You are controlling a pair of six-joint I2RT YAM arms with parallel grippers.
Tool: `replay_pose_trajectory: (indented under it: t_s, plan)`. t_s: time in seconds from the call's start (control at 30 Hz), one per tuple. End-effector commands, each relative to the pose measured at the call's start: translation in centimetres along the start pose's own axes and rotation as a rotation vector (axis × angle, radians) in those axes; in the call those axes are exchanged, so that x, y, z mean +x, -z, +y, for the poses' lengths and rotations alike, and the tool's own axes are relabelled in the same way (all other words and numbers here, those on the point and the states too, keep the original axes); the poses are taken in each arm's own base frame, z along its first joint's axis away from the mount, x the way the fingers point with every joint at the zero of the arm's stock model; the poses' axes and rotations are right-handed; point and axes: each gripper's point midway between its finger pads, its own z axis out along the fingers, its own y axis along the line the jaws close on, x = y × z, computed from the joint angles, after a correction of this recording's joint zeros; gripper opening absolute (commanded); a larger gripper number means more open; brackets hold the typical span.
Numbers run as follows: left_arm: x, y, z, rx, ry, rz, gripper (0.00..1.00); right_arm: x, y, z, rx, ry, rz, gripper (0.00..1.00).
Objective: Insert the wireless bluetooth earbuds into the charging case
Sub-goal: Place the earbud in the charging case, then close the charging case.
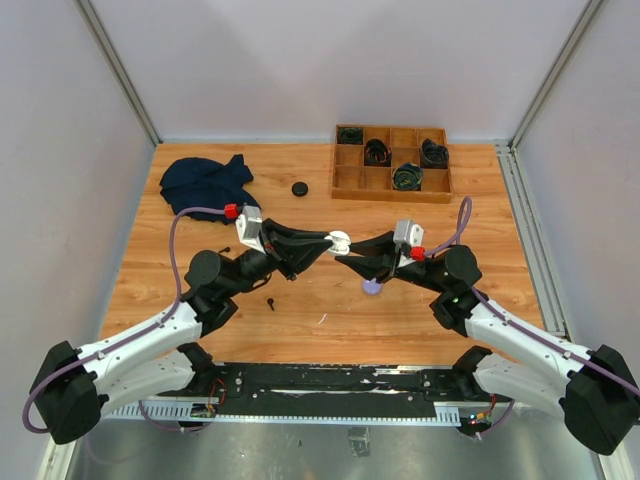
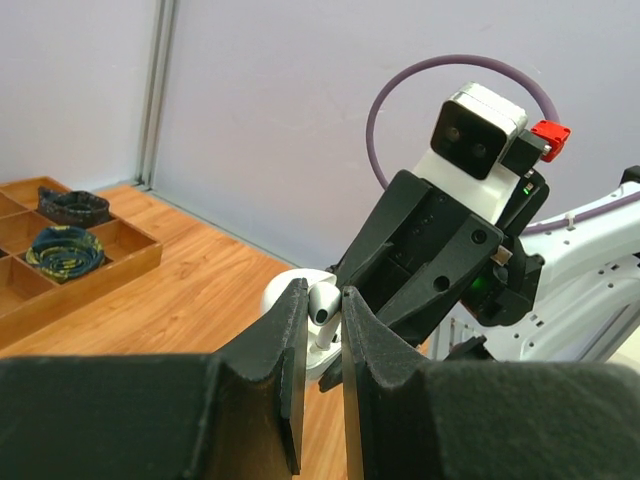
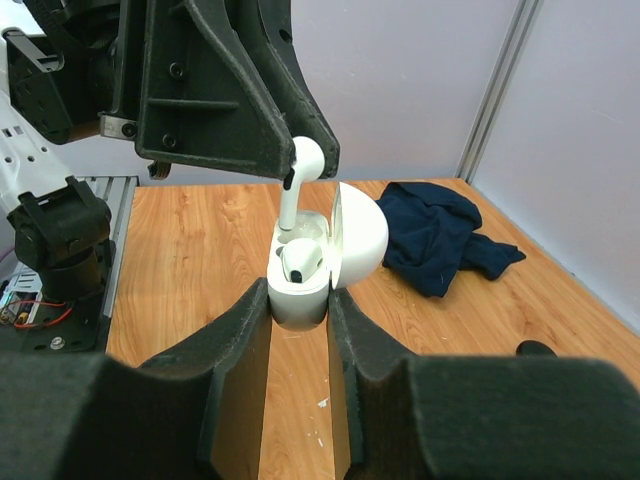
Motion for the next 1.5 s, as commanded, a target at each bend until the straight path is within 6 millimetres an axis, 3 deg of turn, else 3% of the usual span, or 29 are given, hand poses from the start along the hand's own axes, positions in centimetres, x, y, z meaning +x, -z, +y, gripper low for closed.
replay_pose_trajectory:
  t_s: [0.0,0.37,0.47,0.67,0.87,1.13,1.47]
  plan:
    - [0.1,-0.1,-0.3,0.014,0.004,-0.018,0.0,-3.4,-0.6,0.4,-0.029,0.058,-0.092,0.06]
    - [1.4,0.2,0.2,-0.002,0.022,0.012,0.03,-3.7,-0.5,0.6,-0.033,0.064,-0.1,0.06]
    - [1.5,0.2,0.4,-0.015,0.03,0.01,0.11,-3.6,-0.4,0.6,-0.033,0.064,-0.098,0.06]
    - [1.2,0.3,0.8,-0.053,0.058,0.002,0.39,-3.3,-0.3,0.6,-0.028,0.065,-0.088,0.06]
    - [0.6,0.4,0.8,-0.074,0.053,0.02,0.54,-2.9,-0.2,0.4,-0.016,0.071,-0.073,0.06]
    - [0.0,0.7,1.3,-0.158,0.093,0.09,0.69,-1.9,-0.3,0.4,-0.026,0.052,-0.031,0.06]
    - [0.3,0.8,0.6,-0.079,0.258,0.197,0.76,-1.2,-0.9,0.9,-0.074,0.007,-0.002,0.06]
